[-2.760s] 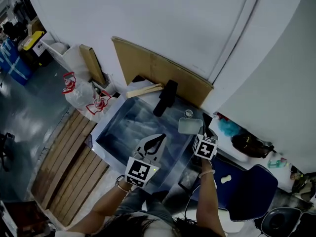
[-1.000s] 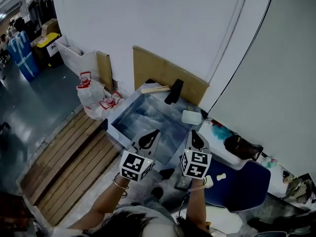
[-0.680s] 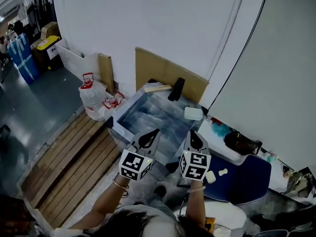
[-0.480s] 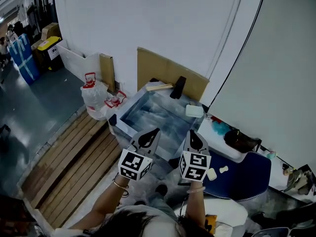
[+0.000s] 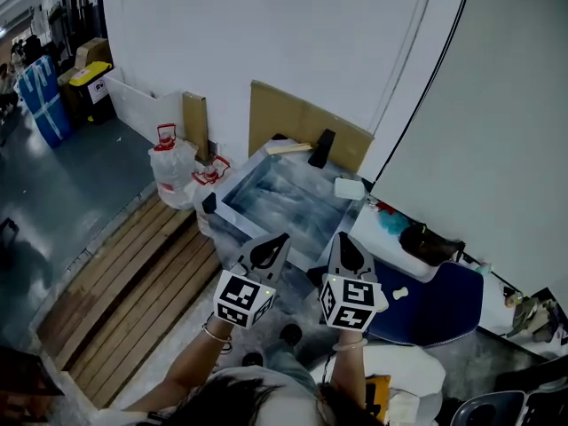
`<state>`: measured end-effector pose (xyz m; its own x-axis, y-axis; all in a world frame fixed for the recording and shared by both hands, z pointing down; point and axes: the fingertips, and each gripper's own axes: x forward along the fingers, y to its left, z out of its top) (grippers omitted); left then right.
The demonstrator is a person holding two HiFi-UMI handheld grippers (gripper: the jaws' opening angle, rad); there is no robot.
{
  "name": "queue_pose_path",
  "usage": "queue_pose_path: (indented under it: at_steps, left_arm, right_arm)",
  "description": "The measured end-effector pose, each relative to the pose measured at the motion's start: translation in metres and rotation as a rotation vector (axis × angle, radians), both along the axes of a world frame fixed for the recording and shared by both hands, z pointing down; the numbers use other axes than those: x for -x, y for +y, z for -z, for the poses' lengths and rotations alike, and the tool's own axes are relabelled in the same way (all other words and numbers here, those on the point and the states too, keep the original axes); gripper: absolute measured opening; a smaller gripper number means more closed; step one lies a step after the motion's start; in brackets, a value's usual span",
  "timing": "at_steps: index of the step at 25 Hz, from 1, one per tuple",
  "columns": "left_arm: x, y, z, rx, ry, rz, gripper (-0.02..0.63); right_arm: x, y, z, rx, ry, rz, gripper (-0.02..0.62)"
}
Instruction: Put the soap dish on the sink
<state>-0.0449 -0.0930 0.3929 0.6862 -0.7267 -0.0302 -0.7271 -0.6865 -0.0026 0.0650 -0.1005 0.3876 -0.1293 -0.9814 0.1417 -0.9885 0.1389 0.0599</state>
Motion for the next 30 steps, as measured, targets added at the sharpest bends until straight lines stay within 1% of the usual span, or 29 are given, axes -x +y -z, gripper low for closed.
queue_pose_path:
  at_steps: [8, 16, 24, 30]
  left_arm:
    - [0.012, 0.034, 0.008, -0.007, 0.016, -0.012, 0.009]
    - [0.027, 0.053, 0.01, 0.0, 0.031, -0.025, 0.009]
    - [0.037, 0.058, 0.014, -0.011, 0.039, -0.026, 0.009]
    - [0.048, 0.059, 0.02, -0.023, 0.047, -0.02, 0.009]
  right_arm:
    - [0.016, 0.035, 0.004, -0.007, 0.003, -0.001, 0.026]
    - [0.032, 0.055, 0.005, -0.003, -0.001, -0.008, 0.026]
    - [0.043, 0.058, 0.009, -0.009, 0.002, -0.01, 0.026]
    - [0.061, 0.057, 0.012, -0.014, 0.011, 0.013, 0.026]
